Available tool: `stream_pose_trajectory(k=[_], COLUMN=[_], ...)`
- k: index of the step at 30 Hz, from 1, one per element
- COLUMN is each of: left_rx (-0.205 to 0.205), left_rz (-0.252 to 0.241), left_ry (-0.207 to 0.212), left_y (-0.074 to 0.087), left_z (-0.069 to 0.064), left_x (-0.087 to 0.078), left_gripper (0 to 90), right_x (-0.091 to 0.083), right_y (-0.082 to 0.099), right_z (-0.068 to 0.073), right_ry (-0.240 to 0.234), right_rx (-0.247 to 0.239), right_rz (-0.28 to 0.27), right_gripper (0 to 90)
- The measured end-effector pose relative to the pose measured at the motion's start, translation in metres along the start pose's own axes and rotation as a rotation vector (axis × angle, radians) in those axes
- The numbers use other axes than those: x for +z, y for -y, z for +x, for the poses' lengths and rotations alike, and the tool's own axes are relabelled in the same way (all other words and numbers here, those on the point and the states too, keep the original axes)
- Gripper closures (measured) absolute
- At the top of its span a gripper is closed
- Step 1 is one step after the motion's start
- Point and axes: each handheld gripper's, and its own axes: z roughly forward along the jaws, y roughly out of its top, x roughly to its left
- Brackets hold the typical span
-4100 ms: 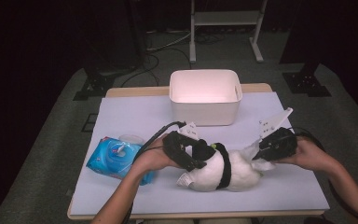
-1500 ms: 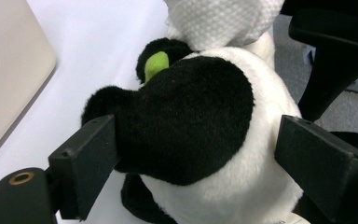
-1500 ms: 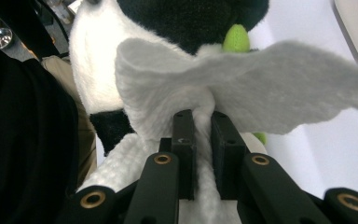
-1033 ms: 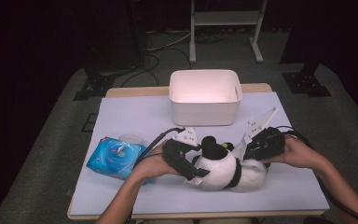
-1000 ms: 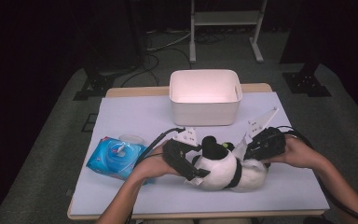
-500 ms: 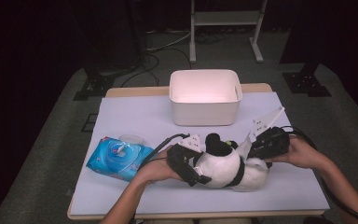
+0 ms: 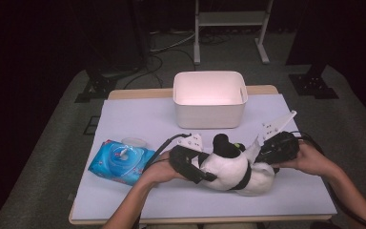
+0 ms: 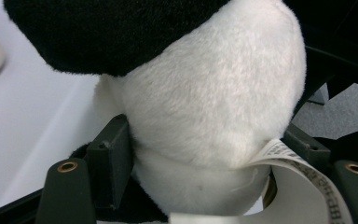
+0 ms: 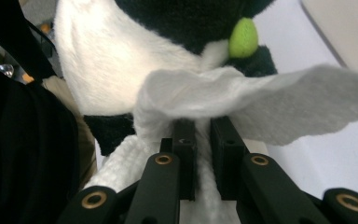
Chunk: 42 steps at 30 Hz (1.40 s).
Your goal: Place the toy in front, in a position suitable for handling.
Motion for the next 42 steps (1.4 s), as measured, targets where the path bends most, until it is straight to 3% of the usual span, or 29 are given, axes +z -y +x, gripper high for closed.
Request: stream_pose_trajectory(k=[6,8,17,26,34,38,42], left_rx=[0.014,0.038,0.047,0.064,0.085,0.102,0.104], left_rz=[0.002,0.034,0.049,0.059,0.077,0.079,0.091], left_ry=[-0.016,-0.026,-0.030,-0.021,-0.032,-0.031,-0.033], left_y=[-0.019,-0.026,-0.039,-0.041,-0.048,-0.052,-0.054], left_z=[0.001,0.000,-0.002,-0.005,-0.012,-0.015,-0.015], left_x=[-0.015,-0.022,-0.040,-0.026,-0.021,-0.017,-0.017], left_gripper=[31.5,31.7,34.7,30.3,28.5,28.1,27.7], right_x=[-0.006,-0.005,0.003,-0.005,-0.023,-0.031,-0.034], right_y=[-0.001,0.000,-0.003,-0.001,-0.020,-0.028,-0.037], right_z=[0.000,0.000,0.001,-0.001,0.004,0.004,0.006], right_ry=[-0.013,-0.026,-0.060,-0.046,-0.004,-0.006,0.011], right_rx=[-0.003,0.005,0.009,0.002,-0.045,-0.045,-0.069], right_rz=[-0.055,-0.074,-0.109,-0.073,-0.032,-0.061,-0.033], right_gripper=[81.3,81.3,81.4,81.3,81.2,81.3,81.2])
